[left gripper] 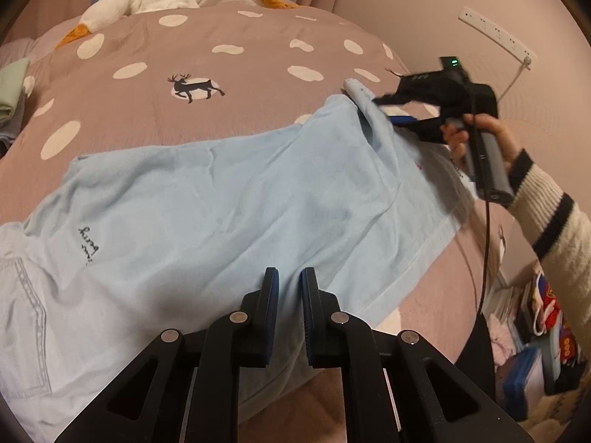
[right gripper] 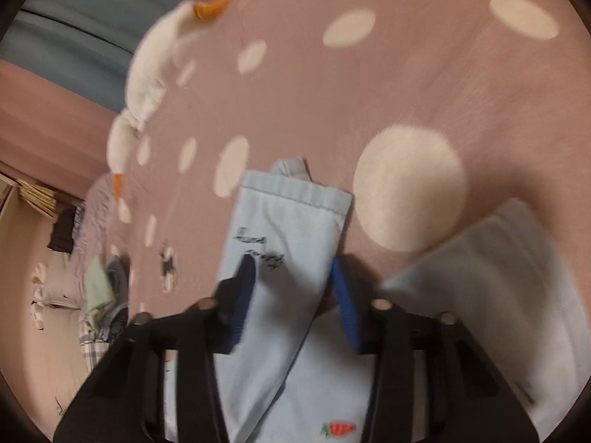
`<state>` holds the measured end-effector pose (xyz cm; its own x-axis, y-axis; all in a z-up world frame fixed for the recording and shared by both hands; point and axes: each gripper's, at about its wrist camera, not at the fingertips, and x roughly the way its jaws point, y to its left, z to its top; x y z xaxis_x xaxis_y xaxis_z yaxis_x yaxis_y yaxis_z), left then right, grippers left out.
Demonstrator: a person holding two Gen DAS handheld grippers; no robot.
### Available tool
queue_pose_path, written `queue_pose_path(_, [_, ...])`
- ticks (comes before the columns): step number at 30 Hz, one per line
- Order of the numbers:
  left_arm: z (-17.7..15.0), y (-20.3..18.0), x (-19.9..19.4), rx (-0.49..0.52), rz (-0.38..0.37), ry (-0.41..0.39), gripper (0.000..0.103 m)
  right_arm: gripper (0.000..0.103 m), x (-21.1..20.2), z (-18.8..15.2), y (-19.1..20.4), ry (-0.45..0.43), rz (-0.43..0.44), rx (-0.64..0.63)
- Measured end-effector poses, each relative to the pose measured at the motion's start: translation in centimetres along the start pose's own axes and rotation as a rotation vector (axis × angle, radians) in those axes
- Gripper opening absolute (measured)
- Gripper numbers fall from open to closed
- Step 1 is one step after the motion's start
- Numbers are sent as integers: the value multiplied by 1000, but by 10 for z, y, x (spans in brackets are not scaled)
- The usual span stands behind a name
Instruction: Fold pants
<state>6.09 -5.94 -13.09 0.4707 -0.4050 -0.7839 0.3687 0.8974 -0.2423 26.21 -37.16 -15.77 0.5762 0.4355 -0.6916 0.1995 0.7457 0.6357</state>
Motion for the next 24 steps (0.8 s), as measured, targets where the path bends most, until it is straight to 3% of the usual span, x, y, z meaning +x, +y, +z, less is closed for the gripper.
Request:
queue_pose_path(2, [0,1,3,3,3,6,8,6,5,2,-5,-12,1,17])
queue_pose_path(4, [-1,1,3,13,6,5,8,5,-6,0,-5,-56,26,14])
queue_pose_path(7, [-3,-2,3,39,5,-1,8,4,-46,-5,1,-165,137,-17])
queue_pose_path(11, [-3,-1,2,23,-3,-4,8,4,-102,-16,3,-242,191,-31])
queue_pose_path(17, [-3,-12,-3,117,18,-6,8,4,-152,-56,-26,-316,36,24])
queue_pose_path(21, [-1,-8,2,134,15,29,7,4,-145,-78,-63,-279,-59,95])
queue_pose_path(24, [1,-4,0,115,4,29,7,4,-139,-89,-92,-240,-65,186])
